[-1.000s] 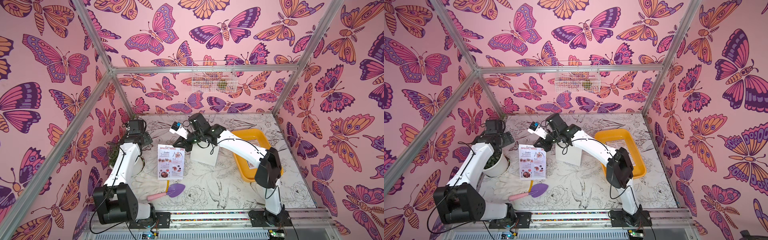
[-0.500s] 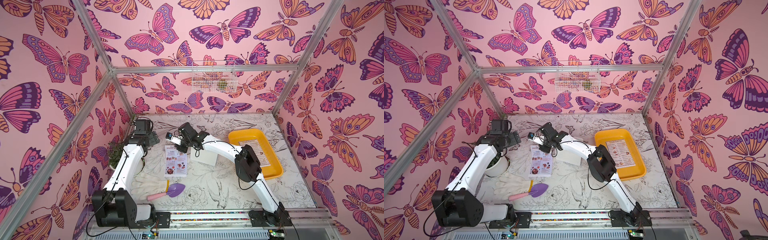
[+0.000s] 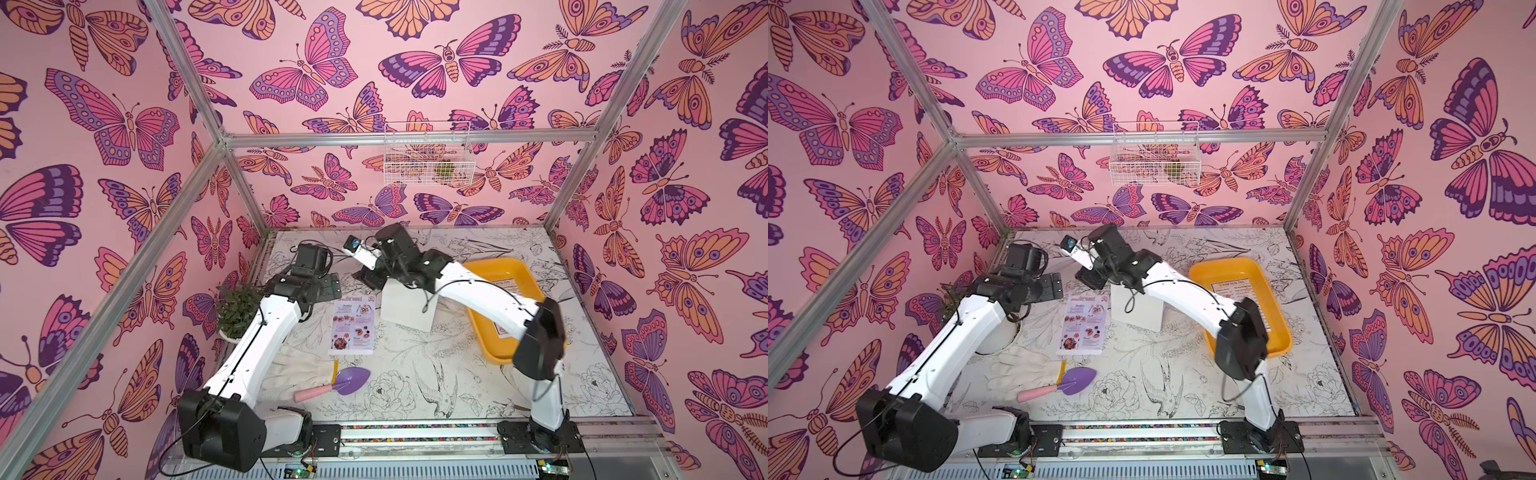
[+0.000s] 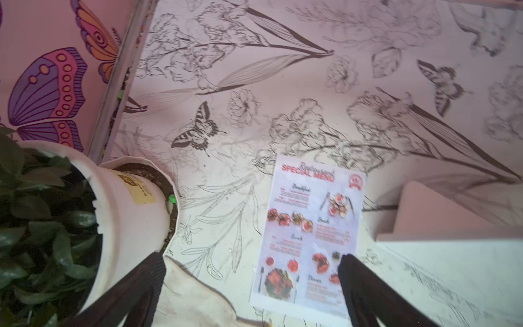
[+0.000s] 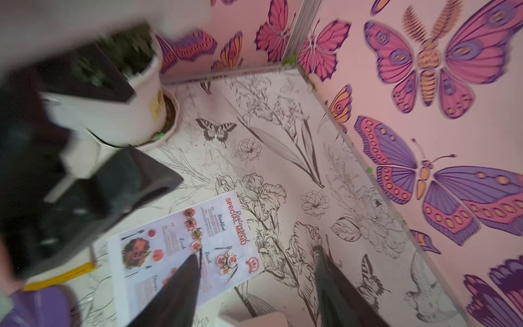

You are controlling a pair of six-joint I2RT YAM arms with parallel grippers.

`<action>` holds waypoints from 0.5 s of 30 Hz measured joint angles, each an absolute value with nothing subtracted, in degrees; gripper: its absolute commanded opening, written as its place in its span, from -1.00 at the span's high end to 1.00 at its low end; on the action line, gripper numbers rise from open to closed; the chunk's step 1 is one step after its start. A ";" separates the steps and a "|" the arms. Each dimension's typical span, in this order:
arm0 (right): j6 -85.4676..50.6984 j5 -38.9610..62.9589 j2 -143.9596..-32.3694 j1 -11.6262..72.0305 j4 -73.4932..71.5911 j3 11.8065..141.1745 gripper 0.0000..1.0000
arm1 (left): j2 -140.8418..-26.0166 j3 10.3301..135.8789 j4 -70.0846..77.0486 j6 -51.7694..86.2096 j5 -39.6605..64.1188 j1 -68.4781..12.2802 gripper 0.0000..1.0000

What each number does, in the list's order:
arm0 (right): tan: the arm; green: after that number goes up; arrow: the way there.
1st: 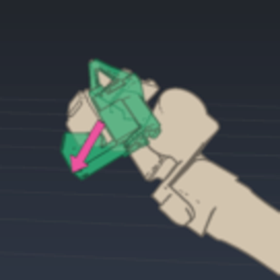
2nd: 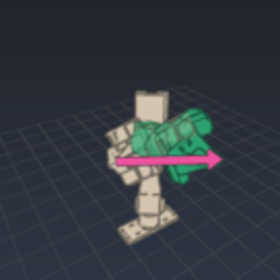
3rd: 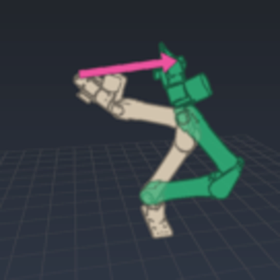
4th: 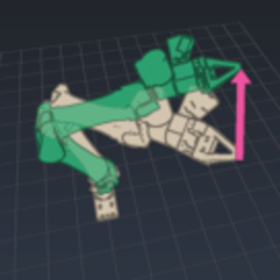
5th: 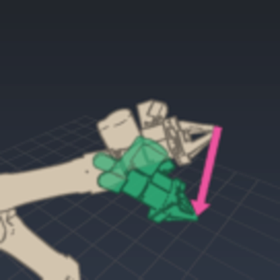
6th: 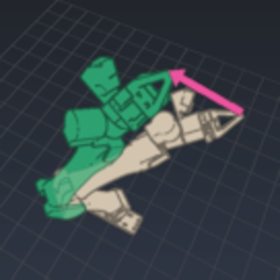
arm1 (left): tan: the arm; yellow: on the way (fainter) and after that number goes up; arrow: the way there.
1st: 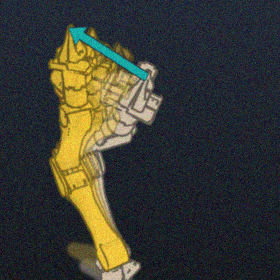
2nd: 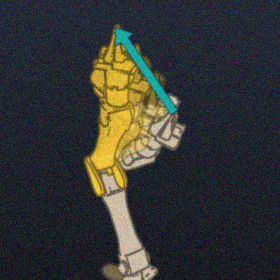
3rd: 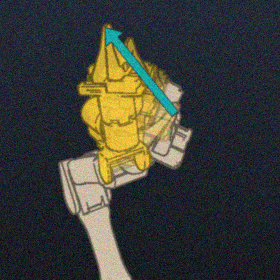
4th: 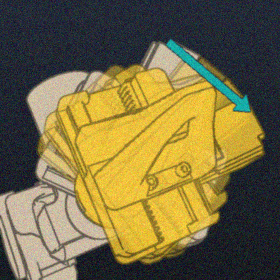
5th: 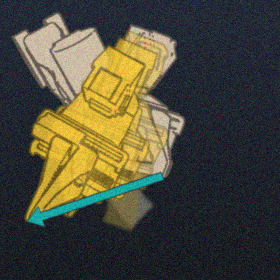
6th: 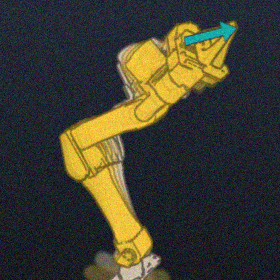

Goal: Replace the menus in the menu holders
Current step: Place the menu at the center of the board.

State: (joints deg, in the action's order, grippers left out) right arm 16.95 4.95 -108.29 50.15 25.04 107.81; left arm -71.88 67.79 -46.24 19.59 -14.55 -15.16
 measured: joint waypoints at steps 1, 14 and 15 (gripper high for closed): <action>15.57 5.13 -104.55 49.76 25.45 106.08 -0.45 | -70.54 67.18 -46.81 19.59 -14.22 -16.51 -0.95; -7.97 -0.16 -77.95 17.61 31.18 66.06 -0.99 | -70.57 60.42 -50.52 25.69 -4.91 -47.16 -0.94; -9.23 -0.49 -78.02 14.98 31.22 63.24 -0.99 | -71.88 61.04 -50.09 25.87 -4.08 -49.17 -0.94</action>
State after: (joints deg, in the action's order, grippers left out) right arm -9.23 -0.49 -78.02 14.98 31.22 63.24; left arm -71.88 61.04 -50.09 25.87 -4.08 -49.17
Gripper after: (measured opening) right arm 0.987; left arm 0.969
